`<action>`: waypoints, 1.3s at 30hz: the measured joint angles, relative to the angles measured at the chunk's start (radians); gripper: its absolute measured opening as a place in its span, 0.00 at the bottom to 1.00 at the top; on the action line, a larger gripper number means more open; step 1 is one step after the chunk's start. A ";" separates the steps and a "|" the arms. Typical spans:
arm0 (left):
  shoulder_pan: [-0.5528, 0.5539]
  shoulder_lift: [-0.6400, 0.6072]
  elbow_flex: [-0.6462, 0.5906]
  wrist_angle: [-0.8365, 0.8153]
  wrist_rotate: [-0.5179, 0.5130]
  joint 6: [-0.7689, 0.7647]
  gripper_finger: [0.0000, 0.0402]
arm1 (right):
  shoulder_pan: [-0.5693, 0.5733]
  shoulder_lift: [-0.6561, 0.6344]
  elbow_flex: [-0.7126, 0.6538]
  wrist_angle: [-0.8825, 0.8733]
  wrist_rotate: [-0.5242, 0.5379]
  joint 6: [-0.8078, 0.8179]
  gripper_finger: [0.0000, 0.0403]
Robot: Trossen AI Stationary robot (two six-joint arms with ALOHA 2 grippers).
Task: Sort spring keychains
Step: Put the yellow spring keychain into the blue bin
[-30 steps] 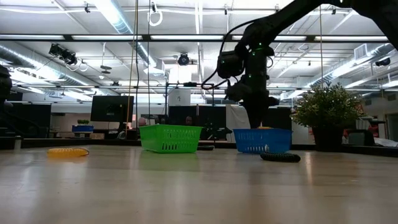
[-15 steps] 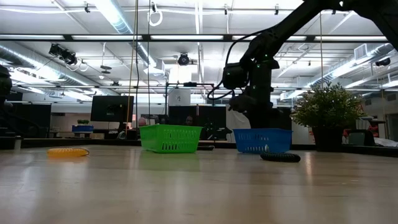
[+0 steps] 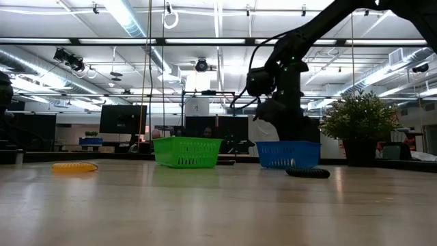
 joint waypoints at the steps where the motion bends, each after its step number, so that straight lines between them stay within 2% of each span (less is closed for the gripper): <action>1: 0.000 0.000 0.000 0.000 0.000 0.000 0.04 | 0.000 -0.012 0.001 -0.003 0.000 -0.003 0.26; 5: 0.000 0.000 0.000 0.000 0.000 0.000 0.04 | 0.000 -0.092 0.001 -0.032 0.000 -0.005 0.29; 12: 0.000 0.000 0.000 -0.008 0.000 0.000 0.04 | 0.029 -0.342 0.002 -0.096 0.020 0.032 0.28; 15: 0.001 0.000 0.000 -0.008 -0.003 0.000 0.04 | 0.063 -0.448 0.003 -0.106 0.020 0.076 0.19; 18: 0.001 0.000 0.000 -0.008 -0.004 0.000 0.04 | 0.118 -0.539 0.003 -0.117 0.040 0.118 0.04; 21: 0.001 0.000 0.000 -0.008 -0.020 -0.001 0.04 | 0.183 -0.608 0.003 -0.115 0.095 0.171 0.03; 29: 0.001 0.000 0.000 -0.008 -0.028 -0.006 0.04 | 0.280 -0.681 0.003 -0.084 0.255 0.228 0.03; 32: 0.000 0.000 0.000 -0.021 -0.100 -0.106 0.04 | 0.290 -0.687 0.003 -0.076 0.256 0.228 0.03; 34: -0.004 0.000 0.000 -0.073 -0.176 -0.207 0.03 | 0.291 -0.687 0.003 -0.075 0.256 0.228 0.02; 36: -0.016 0.000 0.000 -0.160 -0.207 -0.280 0.01 | 0.291 -0.686 0.003 -0.075 0.256 0.228 0.01; 39: -0.029 0.000 0.014 -0.354 -0.167 -0.374 0.01 | 0.291 -0.686 0.003 -0.075 0.256 0.224 0.01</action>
